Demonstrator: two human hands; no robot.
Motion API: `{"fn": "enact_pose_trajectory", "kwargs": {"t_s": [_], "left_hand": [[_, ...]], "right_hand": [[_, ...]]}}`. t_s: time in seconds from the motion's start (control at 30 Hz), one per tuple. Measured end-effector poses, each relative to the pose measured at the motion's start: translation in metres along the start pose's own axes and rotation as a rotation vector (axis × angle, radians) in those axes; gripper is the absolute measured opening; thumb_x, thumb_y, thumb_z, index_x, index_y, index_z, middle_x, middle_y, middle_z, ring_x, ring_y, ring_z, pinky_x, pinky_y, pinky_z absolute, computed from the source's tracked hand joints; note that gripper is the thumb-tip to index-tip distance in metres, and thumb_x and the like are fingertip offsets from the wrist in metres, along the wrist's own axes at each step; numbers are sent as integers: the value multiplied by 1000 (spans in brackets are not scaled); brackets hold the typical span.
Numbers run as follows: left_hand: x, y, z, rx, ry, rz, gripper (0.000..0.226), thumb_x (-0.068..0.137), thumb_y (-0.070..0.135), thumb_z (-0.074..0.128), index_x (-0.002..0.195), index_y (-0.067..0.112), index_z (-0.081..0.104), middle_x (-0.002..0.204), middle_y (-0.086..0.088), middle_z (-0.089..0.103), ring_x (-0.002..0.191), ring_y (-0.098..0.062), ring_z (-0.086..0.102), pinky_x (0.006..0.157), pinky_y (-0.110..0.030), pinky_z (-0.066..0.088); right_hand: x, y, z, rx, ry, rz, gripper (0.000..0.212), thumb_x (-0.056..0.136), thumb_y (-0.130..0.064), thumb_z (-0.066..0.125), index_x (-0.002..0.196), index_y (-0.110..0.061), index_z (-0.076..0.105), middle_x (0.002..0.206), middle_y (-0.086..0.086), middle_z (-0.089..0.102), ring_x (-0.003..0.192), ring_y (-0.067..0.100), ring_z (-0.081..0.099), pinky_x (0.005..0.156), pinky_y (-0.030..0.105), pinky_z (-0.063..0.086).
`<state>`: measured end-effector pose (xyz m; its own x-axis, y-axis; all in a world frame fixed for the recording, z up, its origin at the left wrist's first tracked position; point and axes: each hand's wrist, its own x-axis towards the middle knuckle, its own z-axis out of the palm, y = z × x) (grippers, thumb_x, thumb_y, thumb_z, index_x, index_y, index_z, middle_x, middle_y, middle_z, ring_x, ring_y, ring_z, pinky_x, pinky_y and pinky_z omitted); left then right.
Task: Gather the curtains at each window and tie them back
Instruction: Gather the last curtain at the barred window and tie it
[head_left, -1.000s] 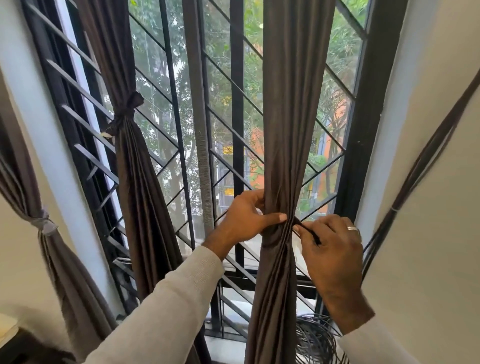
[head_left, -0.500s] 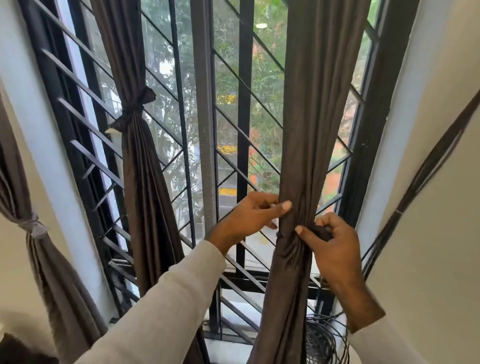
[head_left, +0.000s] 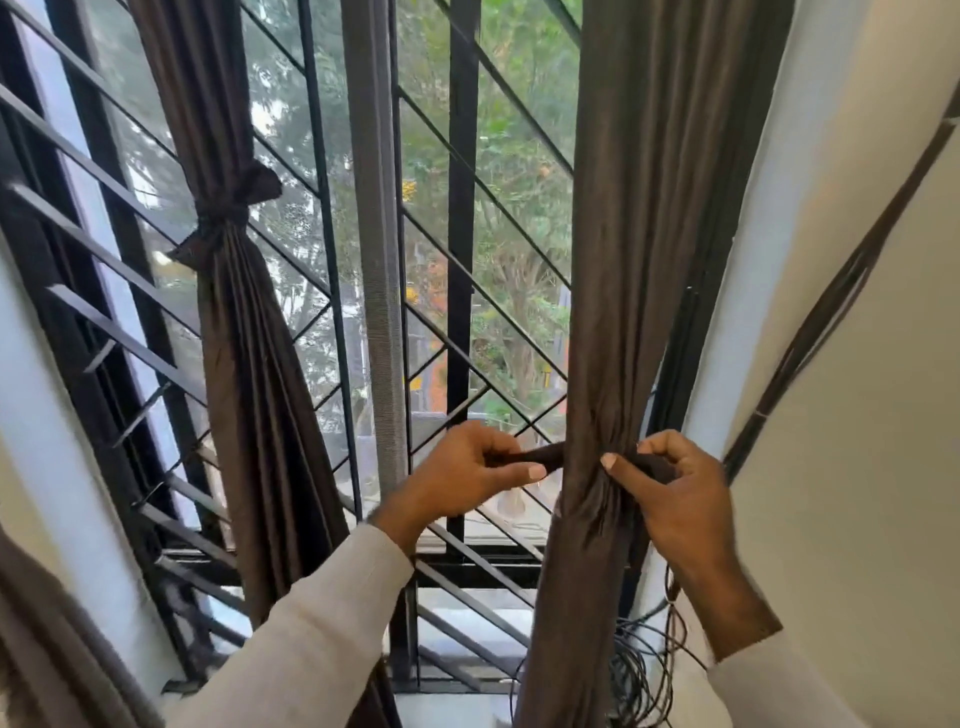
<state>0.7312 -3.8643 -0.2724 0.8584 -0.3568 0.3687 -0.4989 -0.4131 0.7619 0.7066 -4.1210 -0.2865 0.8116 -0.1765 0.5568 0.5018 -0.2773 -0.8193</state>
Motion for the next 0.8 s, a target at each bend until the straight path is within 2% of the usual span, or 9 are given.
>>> {"fn": "enact_pose_trajectory", "kwargs": {"t_s": [0.13,0.2,0.27,0.33,0.4,0.5,0.6,0.67,0.8], "left_hand": [[-18,35,9,-133,92,285,32,87,17,90,68,33,70,106,-9,66,88,-12,60,83,-27,46],[-15,44,24,-169,131,375,34,86,12,90,66,25,66,118,-9,68,90,-23,63,83,-36,49],[-9,45,36,-239,165,379,31,92,11,83,68,1,67,120,-9,73,96,-33,70,84,-46,56],[0,46,39,-338,159,333,22,99,7,73,91,-13,75,115,-12,78,101,-26,75,88,-40,60],[9,51,39,-347,216,284,24,103,10,67,103,-11,79,100,-17,80,92,-21,74,85,-36,61],[26,54,37,-240,321,262,38,104,28,67,87,-5,75,76,-24,67,71,-17,59,67,-41,53],[34,53,38,-82,317,249,48,104,44,64,83,2,71,73,-22,63,65,-25,55,63,-49,52],[36,59,40,-39,272,264,47,106,43,63,78,4,66,70,-20,58,63,-29,53,61,-50,50],[36,73,45,-29,210,311,43,108,29,64,73,6,59,64,-16,49,61,-14,45,57,-41,42]], "right_hand": [[-2,-6,7,-46,18,-12,25,82,-16,90,75,-16,66,66,-8,66,58,7,60,56,21,50],[-4,-7,13,-39,7,-2,22,83,-17,89,77,-14,68,68,-2,68,61,14,64,59,31,55],[-7,-9,17,-4,-7,17,20,84,-18,88,79,-16,70,70,-2,70,62,12,66,61,31,58],[-11,-9,19,58,-13,20,19,84,-15,88,78,-17,71,70,-3,72,62,8,66,62,25,58],[-13,-10,17,75,-8,20,19,82,-14,89,76,-16,71,67,-5,71,59,4,63,60,19,53],[-17,-11,6,21,15,-46,20,82,-18,90,71,-14,73,70,-7,70,63,5,64,59,21,50],[-21,-8,-7,-112,17,-201,24,82,-26,89,65,-23,72,100,-4,65,92,16,68,75,27,52],[-22,-10,-16,-120,-18,-315,25,83,-29,90,65,-25,73,108,-3,64,101,19,66,84,28,49],[-20,-17,-30,-36,-165,-443,20,87,-35,83,73,-21,80,105,-11,76,101,21,67,90,40,50]]}}
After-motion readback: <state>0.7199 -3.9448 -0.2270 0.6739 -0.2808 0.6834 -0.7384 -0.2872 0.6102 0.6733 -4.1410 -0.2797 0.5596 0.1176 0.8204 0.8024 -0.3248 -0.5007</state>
